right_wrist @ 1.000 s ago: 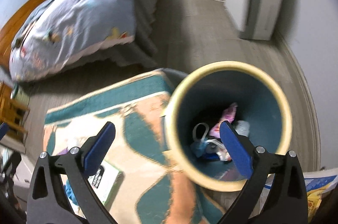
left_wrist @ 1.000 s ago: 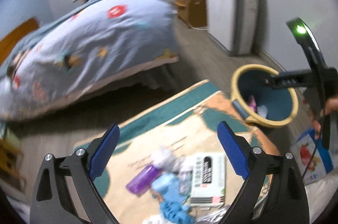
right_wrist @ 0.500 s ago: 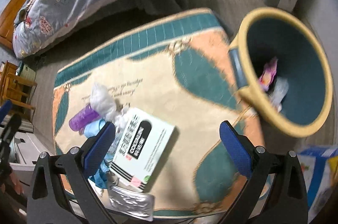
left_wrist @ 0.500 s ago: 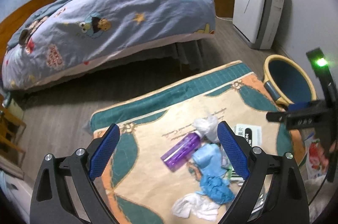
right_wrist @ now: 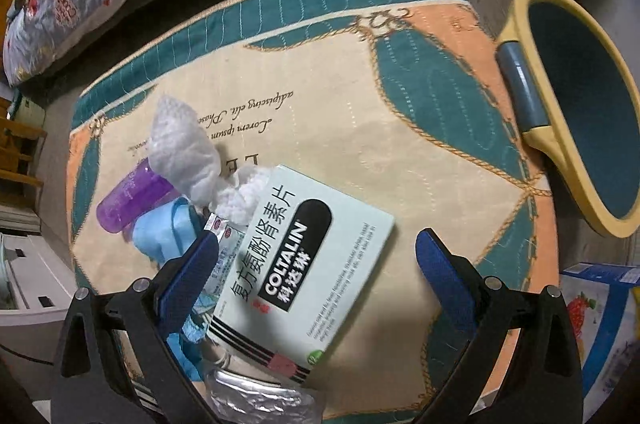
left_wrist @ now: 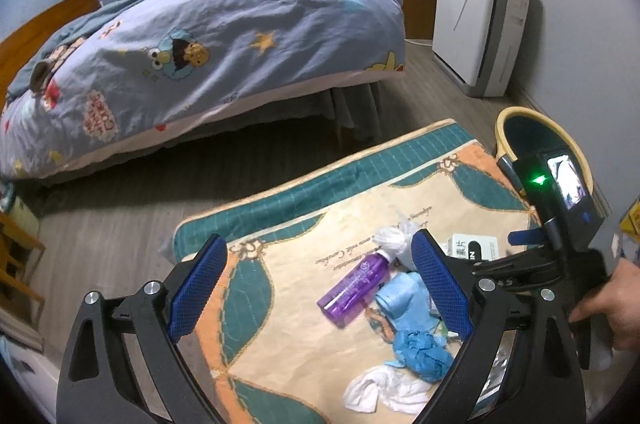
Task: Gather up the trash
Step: 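Grasp the white-green medicine box with the right tool while the left tool grasps the white tissue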
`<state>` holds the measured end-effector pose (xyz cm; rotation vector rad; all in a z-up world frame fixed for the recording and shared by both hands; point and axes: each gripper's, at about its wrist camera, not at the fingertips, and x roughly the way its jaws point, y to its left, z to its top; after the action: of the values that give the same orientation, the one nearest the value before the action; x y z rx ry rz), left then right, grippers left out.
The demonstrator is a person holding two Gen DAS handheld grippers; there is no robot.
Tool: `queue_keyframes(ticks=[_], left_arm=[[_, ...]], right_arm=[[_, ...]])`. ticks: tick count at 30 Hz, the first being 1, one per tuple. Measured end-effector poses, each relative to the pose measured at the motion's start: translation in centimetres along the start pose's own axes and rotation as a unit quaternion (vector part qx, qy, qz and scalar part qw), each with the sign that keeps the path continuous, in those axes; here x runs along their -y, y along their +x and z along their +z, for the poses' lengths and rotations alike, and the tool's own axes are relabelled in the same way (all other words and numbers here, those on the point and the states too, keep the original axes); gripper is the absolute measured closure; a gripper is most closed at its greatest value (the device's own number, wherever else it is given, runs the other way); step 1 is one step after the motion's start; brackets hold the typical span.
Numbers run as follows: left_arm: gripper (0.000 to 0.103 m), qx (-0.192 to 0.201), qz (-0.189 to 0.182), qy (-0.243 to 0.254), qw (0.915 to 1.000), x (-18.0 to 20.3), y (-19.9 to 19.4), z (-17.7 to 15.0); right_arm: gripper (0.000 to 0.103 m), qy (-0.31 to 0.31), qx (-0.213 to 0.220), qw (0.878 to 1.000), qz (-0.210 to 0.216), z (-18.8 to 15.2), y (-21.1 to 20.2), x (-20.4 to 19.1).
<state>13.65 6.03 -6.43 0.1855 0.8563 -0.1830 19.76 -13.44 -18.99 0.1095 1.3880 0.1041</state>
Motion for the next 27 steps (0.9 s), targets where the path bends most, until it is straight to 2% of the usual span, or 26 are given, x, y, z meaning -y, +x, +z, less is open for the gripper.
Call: queue_keyframes(ticks=[6,10,16,20,27], left_arm=[[0.010,-0.004,-0.001,0.002,1.0000,-0.5,0.4,-0.1],[0.010,-0.006,-0.005,-0.004,1.0000,-0.8,0.6,0.0],[0.010,-0.022,-0.003,-0.004,0.9997,-0.5,2.0,-0.1],[0.010,-0.034,-0.002,-0.004,0.9994,0.0,3.3,-0.1],[0.010,-0.058,-0.006,-0.009,0.9983,1.9,5.5,0.3]], right_arm=[[0.007,0.007,-0.010,1.000,-0.006,0.4,1.7,-0.6],[0.022,-0.009,-0.015,1.000,-0.024,0.8,2.4,-0.9],[0.024,-0.008,0.007,1.000,-0.003,1.5,0.5,-0.4],[0.025,-0.021,0.033,0.999,-0.005,1.9,-1.9,0.6],[0.026,-0.099,0.108,0.987,-0.061,3.2,-6.0,0.9]])
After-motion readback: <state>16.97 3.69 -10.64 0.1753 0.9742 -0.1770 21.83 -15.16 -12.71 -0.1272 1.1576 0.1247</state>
